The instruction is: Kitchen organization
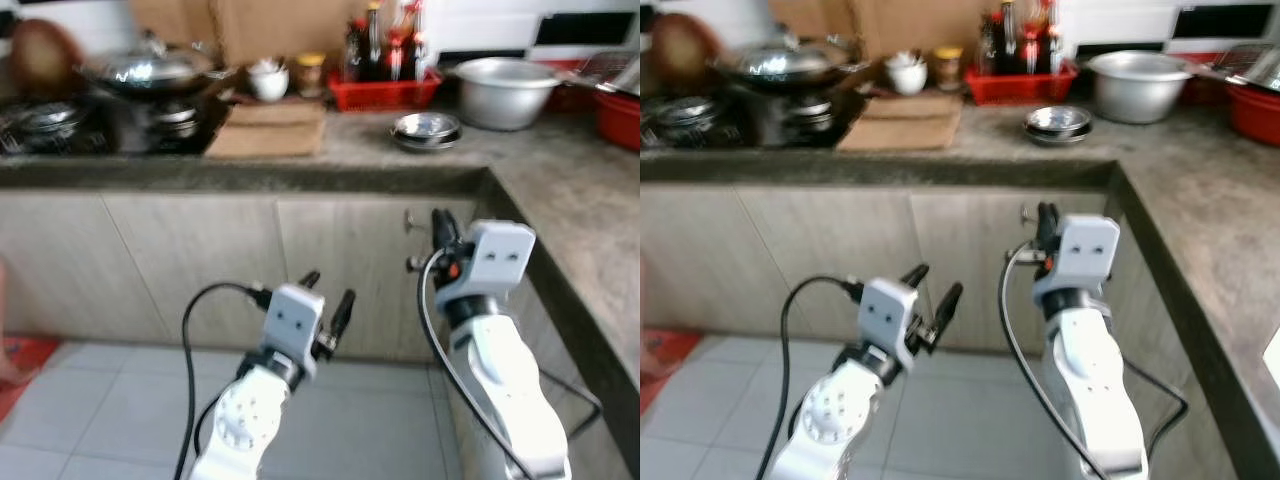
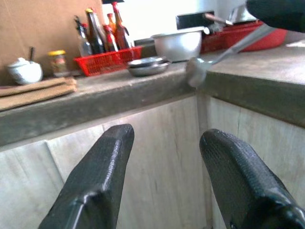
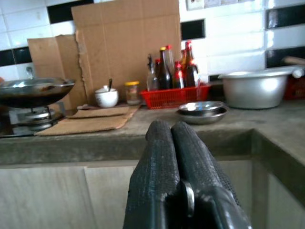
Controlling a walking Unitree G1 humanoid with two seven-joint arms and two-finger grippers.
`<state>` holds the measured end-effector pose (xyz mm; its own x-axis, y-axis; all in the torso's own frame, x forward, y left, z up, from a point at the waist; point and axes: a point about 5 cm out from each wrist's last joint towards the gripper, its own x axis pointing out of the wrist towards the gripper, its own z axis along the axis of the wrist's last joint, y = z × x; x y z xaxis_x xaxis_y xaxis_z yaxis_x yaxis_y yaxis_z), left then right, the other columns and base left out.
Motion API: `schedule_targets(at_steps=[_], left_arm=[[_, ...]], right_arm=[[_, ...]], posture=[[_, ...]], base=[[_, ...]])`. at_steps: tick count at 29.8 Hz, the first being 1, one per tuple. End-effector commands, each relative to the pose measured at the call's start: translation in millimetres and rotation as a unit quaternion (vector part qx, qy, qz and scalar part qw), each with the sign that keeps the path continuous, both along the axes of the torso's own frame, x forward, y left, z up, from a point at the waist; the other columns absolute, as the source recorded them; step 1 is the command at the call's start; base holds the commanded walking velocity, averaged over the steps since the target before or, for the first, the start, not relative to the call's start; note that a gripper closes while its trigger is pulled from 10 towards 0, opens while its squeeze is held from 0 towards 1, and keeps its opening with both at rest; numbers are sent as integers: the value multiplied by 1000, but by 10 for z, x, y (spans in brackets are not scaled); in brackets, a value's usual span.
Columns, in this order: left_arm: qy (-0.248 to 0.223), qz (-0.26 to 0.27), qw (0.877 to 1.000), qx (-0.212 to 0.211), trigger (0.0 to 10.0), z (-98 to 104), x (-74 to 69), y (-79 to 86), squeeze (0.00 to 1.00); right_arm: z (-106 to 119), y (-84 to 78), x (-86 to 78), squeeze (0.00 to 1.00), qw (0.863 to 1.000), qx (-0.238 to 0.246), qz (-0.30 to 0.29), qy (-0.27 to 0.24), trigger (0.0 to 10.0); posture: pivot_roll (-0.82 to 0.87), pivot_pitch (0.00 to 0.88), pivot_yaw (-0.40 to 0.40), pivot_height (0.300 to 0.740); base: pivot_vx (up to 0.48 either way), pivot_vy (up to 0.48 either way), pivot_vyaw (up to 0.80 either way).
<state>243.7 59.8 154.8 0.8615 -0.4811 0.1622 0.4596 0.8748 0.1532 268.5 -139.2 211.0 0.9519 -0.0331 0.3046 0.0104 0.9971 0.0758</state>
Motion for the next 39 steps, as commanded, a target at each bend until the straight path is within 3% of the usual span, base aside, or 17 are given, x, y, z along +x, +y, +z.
schedule_targets(at_steps=[1, 26, 39], left_arm=[[3, 8, 1000, 5, 10000, -3, 23, 39, 0], [7, 6, 1000, 3, 10000, -11, 19, 34, 0], [6, 7, 1000, 2, 10000, -2, 25, 47, 0]], right_arm=[[41, 33, -1, 0, 1000, 9, 2, -8, 10000], [41, 29, 6, 0, 1000, 9, 4, -6, 10000], [31, 42, 6, 0, 1000, 13, 8, -3, 10000]], posture=[[13, 0, -2, 740], [11, 0, -2, 740], [14, 0, -1, 740]], base=[[0, 0, 0], [0, 0, 0], [-76, 402, -754]])
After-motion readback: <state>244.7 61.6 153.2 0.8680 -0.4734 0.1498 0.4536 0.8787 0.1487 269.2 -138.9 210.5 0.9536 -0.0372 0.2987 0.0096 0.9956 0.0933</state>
